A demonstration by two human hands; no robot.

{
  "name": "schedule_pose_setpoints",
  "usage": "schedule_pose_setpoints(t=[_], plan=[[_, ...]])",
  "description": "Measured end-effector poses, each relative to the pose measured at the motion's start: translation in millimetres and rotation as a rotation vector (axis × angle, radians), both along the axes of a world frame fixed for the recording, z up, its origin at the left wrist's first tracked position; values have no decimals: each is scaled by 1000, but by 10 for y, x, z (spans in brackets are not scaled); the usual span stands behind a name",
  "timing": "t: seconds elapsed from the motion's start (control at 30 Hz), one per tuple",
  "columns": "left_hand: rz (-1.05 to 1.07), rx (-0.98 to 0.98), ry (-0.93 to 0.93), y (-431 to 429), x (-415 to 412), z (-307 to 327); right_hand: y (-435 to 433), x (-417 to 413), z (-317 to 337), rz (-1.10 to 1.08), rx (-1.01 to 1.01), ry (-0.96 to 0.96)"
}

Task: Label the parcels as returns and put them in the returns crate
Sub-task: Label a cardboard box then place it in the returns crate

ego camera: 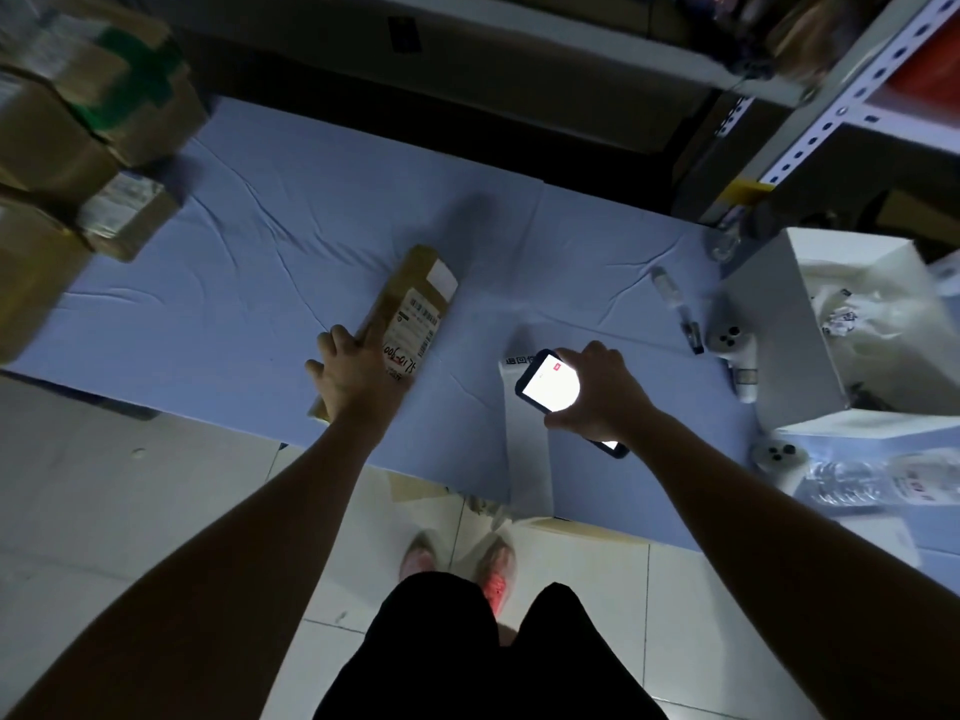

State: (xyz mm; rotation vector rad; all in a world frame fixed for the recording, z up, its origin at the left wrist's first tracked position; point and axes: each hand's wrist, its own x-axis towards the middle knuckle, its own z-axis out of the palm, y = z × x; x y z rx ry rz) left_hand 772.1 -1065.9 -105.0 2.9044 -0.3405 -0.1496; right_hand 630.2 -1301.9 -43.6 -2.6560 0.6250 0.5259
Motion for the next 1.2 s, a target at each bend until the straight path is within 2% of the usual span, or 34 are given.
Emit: schedule_pose_setpoints(t=[0.23,0.33,0.43,0.6,0.7,0.83,1.03,1.2], plan=[[-30,50,-27,-7,-4,-62,11,-39,10,-23,-41,-4],[-28,15,-27,5,1,-76,-10,-49,-5,-49,-43,5],[-26,30,-6,8,55,-73,-45,-73,-70,-156,-53,-17],[-64,3,138,-85,227,-52,-140,-105,-307,-398,-56,-64],[-81,-4,202,-219,241,-63,-220,-122,-490,-472,-55,-20],[-94,25,273,-395,260,-74,-370,-55,-686,-482,-48,50],[-38,-18,331,-502,297,-26,-552,73,-817,-478,22,39],[-32,28,309,-556,298,-13,-619,90,-888,-440,-58,64]])
